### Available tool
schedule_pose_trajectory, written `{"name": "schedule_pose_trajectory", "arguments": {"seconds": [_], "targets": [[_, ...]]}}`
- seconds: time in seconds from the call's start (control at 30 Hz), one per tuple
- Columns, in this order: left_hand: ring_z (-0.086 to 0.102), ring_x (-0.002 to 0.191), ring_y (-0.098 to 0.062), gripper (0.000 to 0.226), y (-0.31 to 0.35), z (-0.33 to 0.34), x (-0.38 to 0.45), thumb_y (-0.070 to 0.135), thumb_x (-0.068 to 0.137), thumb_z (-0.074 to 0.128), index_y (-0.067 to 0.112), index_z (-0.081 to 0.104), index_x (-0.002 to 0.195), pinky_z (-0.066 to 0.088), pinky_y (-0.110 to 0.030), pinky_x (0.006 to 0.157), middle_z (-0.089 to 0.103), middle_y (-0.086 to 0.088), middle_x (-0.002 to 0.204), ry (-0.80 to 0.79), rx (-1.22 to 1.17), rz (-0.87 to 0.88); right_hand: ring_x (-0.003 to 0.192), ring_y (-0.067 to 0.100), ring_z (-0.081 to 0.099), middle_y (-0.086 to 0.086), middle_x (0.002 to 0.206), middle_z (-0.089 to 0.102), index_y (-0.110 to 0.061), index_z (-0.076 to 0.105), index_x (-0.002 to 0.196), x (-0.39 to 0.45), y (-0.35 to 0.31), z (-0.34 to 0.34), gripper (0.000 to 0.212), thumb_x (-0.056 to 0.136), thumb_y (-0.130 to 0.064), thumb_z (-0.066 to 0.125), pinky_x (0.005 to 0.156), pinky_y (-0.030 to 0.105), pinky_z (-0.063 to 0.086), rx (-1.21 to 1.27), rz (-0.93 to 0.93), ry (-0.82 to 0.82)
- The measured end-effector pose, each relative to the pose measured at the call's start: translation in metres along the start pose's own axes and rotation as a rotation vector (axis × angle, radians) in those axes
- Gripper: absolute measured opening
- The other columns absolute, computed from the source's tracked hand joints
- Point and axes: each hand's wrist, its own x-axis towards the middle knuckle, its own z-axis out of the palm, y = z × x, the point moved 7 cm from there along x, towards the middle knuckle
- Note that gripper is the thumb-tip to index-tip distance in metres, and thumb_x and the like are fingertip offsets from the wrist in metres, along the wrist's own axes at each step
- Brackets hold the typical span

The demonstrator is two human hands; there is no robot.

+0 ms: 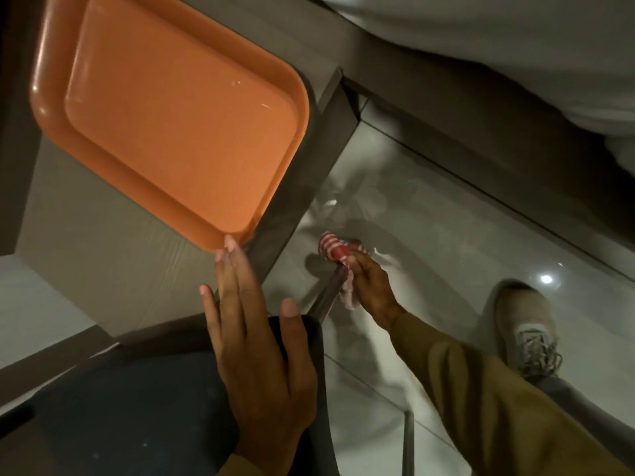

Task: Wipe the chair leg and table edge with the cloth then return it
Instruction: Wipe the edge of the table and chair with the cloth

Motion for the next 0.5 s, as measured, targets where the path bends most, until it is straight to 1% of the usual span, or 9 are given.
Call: {"name": "schedule_pose_trajectory", "arguments": {"seconds": [0.07,0.1,0.13,0.2,0.23,0.27,0.33,0.4,0.5], "targets": [[0.015,0.172,-0.017,0.069,0.001,-0.001,0.0,0.041,0.112,0.029,0.013,0.015,0.174,0.007,-0.051,0.142,0.018,-0.002,0.184,-0.02,0.0,-0.008,0.142,0.034,0.06,0.02,0.147,0.066,0.003,0.065,0.14,-0.023,-0.011,0.001,0.034,0.113,-0.008,0.048,0.125,0.039,0.043,-0.045,-0.046,-0.039],[0.014,0.172,-0.018,0.072,0.003,-0.002,0.0,0.041,0.11,0.031,0.011,0.015,0.174,0.008,-0.053,0.141,0.016,-0.003,0.184,-0.029,-0.001,-0.005,0.144,0.03,0.059,0.016,0.149,0.066,0.0,0.065,0.142,-0.043,-0.018,0.004,0.034,0.113,-0.008,0.048,0.127,0.041,0.042,-0.08,-0.118,-0.095],[0.013,0.172,-0.019,0.074,0.005,-0.003,0.001,0.042,0.109,0.031,0.01,0.015,0.174,0.009,-0.055,0.141,0.014,-0.003,0.185,-0.037,0.002,-0.001,0.147,0.024,0.056,0.009,0.153,0.064,-0.006,0.064,0.145,-0.065,-0.025,0.007,0.036,0.114,-0.009,0.048,0.128,0.039,0.041,-0.104,-0.206,-0.155],[0.011,0.173,-0.02,0.079,0.007,-0.004,0.002,0.05,0.109,0.03,0.008,0.013,0.174,0.009,-0.056,0.14,0.01,-0.004,0.185,-0.047,0.023,0.007,0.154,0.011,0.048,-0.007,0.16,0.059,-0.021,0.06,0.152,-0.105,-0.033,0.017,0.04,0.115,-0.014,0.046,0.129,0.027,0.036,-0.112,-0.343,-0.255],[0.01,0.173,-0.02,0.08,0.007,-0.004,0.002,0.053,0.11,0.028,0.007,0.012,0.174,0.008,-0.056,0.14,0.009,-0.005,0.185,-0.046,0.033,0.011,0.155,0.007,0.047,-0.013,0.161,0.057,-0.027,0.058,0.153,-0.115,-0.033,0.02,0.042,0.115,-0.017,0.045,0.128,0.024,0.036,-0.105,-0.381,-0.282],[0.01,0.173,-0.021,0.081,0.007,-0.004,0.002,0.055,0.11,0.027,0.006,0.012,0.174,0.008,-0.055,0.14,0.008,-0.006,0.185,-0.041,0.04,0.015,0.155,0.006,0.046,-0.014,0.161,0.056,-0.028,0.058,0.153,-0.119,-0.032,0.023,0.042,0.114,-0.017,0.046,0.128,0.025,0.037,-0.107,-0.402,-0.287],[0.009,0.173,-0.02,0.083,0.008,-0.003,0.001,0.059,0.111,0.022,0.005,0.012,0.173,0.006,-0.053,0.141,0.007,-0.007,0.185,-0.033,0.041,0.018,0.154,0.011,0.048,-0.004,0.161,0.057,-0.017,0.059,0.153,-0.106,-0.022,0.023,0.041,0.114,-0.013,0.046,0.129,0.03,0.037,-0.12,-0.384,-0.263],[0.009,0.173,-0.021,0.085,0.007,-0.003,0.001,0.062,0.111,0.018,0.004,0.011,0.173,0.005,-0.053,0.141,0.007,-0.006,0.185,-0.024,0.03,0.023,0.152,0.015,0.051,0.003,0.159,0.059,-0.01,0.06,0.151,-0.079,-0.009,0.018,0.04,0.113,-0.01,0.047,0.129,0.032,0.038,-0.135,-0.306,-0.181],[0.01,0.173,-0.021,0.085,0.003,-0.001,0.0,0.062,0.111,0.016,0.004,0.011,0.173,0.004,-0.05,0.141,0.01,-0.007,0.185,0.001,0.031,0.028,0.138,0.03,0.065,0.017,0.145,0.069,-0.003,0.064,0.144,-0.034,0.018,0.003,0.036,0.114,-0.013,0.047,0.123,0.05,0.046,-0.14,-0.107,-0.072]]}}
